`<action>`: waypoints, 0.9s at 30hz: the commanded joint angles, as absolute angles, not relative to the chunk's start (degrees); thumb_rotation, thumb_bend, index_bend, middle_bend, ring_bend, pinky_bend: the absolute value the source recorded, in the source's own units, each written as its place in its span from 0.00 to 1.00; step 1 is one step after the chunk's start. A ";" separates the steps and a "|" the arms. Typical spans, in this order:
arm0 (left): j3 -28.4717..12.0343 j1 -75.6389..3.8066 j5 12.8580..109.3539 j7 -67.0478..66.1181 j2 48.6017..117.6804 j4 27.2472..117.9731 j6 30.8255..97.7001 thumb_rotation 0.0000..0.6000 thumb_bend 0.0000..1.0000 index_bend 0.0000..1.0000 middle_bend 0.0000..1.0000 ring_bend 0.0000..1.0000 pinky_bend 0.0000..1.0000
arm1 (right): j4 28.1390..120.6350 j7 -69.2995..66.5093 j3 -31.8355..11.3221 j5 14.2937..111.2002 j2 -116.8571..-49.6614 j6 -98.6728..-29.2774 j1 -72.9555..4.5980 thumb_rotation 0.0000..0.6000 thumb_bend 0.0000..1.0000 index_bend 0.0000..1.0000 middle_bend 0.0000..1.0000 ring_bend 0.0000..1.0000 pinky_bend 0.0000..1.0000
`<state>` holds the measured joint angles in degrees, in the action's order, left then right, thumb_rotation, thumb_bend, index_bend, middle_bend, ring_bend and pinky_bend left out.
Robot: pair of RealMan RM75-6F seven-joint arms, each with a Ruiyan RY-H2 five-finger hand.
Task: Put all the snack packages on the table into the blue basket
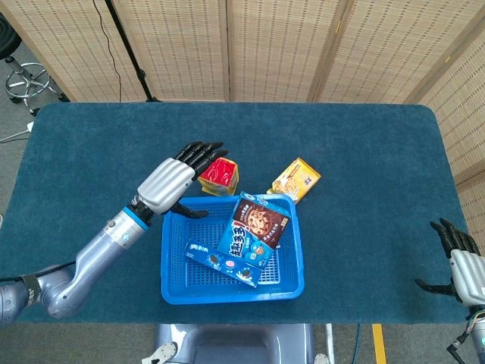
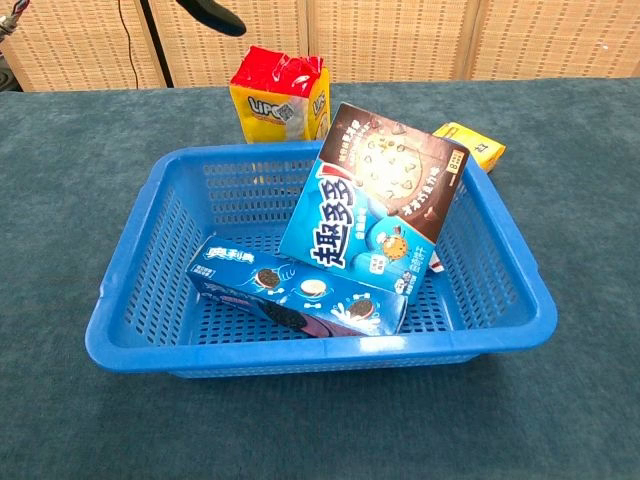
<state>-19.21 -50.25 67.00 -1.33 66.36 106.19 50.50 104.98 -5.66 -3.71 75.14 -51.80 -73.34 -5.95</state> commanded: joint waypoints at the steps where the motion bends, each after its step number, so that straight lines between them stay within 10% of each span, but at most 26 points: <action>1: -18.52 -52.16 62.55 -4.47 66.87 102.32 47.95 1.00 0.02 0.00 0.00 0.00 0.00 | 105.02 -5.46 -3.74 75.01 -51.87 -73.32 -5.99 1.00 0.00 0.00 0.00 0.00 0.05; 27: -15.62 -65.72 46.84 -16.80 84.68 78.38 39.91 1.00 0.03 0.00 0.00 0.00 0.00 | 102.80 -5.72 -4.88 70.99 -52.48 -70.39 -7.32 1.00 0.00 0.00 0.00 0.00 0.05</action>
<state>-15.95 -64.87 47.84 -16.04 83.76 79.37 40.65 102.82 -5.70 -4.86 71.01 -52.49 -70.41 -7.31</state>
